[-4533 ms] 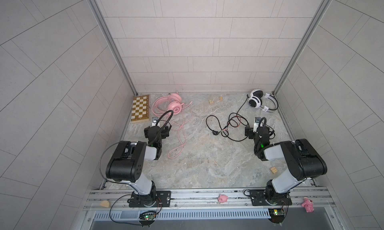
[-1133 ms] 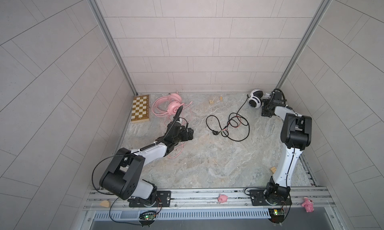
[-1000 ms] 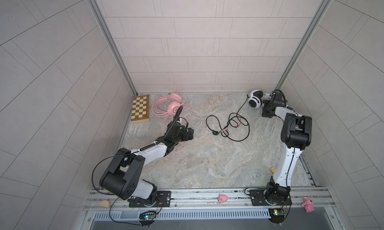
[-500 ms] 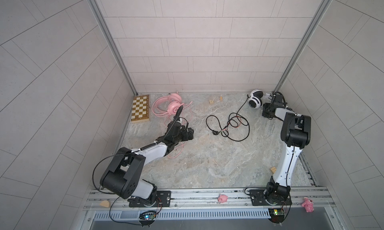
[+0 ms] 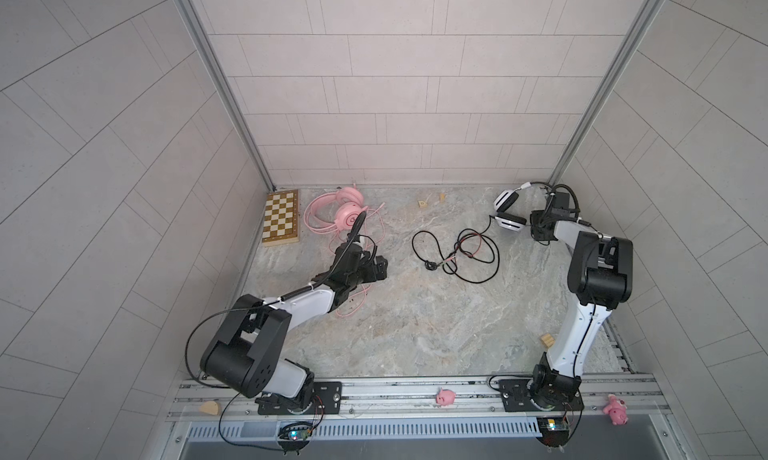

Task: Wrap the headphones
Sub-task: 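Grasp the white headset band with the right gripper while the left arm advances, then lift the white headset with the right gripper and carry it toward the left gripper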

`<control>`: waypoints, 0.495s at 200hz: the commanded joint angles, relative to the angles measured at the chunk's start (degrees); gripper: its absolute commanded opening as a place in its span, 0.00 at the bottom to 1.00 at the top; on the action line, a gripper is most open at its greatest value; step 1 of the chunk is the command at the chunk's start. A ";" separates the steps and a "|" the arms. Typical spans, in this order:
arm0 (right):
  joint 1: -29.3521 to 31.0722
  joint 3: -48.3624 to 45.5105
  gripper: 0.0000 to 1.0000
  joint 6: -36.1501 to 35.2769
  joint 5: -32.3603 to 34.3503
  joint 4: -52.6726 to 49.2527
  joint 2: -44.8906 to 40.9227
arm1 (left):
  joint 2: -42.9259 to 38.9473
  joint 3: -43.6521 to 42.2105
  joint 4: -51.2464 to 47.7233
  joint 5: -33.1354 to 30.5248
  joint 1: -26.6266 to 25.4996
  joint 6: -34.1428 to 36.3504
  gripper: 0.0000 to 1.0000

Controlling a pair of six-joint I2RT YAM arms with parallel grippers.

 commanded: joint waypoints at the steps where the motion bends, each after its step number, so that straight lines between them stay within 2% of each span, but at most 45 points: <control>1: 1.45 -1.48 0.05 -11.90 6.71 2.61 -10.27 | -0.03 1.86 -0.65 0.20 -0.25 0.59 0.96; 45: 9.04 -12.09 0.03 -37.49 19.28 8.78 -27.90 | -0.81 1.61 -0.84 0.33 -0.28 0.60 0.96; 74: 15.23 -21.34 0.02 -52.18 24.70 15.36 -39.52 | -2.61 1.25 -1.33 0.59 -0.28 0.51 0.96; 87: 18.36 -25.92 0.02 -58.34 24.46 20.14 -43.79 | -3.96 0.98 -1.73 0.62 -0.28 0.50 0.97; 99: 21.43 -28.29 0.03 -63.17 22.53 20.14 -47.96 | -5.54 0.73 -2.16 1.16 -0.26 0.51 0.96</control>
